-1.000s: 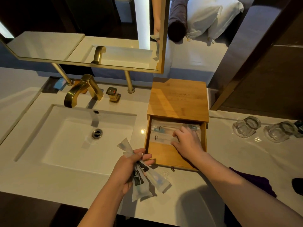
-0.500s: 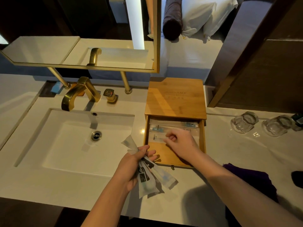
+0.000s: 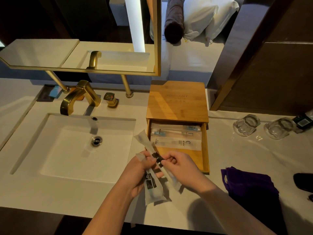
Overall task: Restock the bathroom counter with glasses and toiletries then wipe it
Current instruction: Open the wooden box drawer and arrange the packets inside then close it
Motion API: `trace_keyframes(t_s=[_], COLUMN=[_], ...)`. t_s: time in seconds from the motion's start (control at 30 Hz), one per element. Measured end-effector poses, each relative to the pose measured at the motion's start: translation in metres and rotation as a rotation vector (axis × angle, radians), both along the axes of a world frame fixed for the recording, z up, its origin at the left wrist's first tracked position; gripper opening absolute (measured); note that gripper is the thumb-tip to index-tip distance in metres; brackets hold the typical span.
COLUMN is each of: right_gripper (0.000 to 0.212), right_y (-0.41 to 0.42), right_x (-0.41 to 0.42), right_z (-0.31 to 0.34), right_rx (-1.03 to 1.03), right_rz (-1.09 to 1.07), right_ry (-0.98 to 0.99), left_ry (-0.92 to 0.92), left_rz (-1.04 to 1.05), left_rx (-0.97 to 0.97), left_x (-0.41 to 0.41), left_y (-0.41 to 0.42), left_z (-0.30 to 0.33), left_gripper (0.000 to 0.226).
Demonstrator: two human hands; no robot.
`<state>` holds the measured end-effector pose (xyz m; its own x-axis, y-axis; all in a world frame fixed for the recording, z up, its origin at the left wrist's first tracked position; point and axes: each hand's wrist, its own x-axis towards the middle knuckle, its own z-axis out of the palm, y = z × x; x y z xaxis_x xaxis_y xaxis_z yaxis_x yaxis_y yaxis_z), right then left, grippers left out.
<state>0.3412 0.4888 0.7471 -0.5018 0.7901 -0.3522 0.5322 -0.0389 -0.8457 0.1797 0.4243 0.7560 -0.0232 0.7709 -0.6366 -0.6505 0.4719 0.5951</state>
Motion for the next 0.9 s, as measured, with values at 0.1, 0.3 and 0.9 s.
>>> trace_keyframes(t_s=[0.1,0.3,0.9], right_gripper=[0.010,0.014,0.011], right_y=[0.008,0.024,0.054], right_x=[0.005,0.009,0.014], right_z=[0.004,-0.005,0.004], right_rx=[-0.036,0.150,-0.162], right_rz=[0.024,0.013,0.014], right_ry=[-0.019,-0.121,0.066], left_ry=[0.184,0.319,0.421], left_rz=[-0.046,-0.034,0.093], left_rx=[-0.040,-0.008,-0.032], left_x=[0.003,0.004,0.006], left_y=[0.000,0.001,0.021], left_z=[0.000,-0.001,-0.006], left_gripper=[0.014,0.018,0.021])
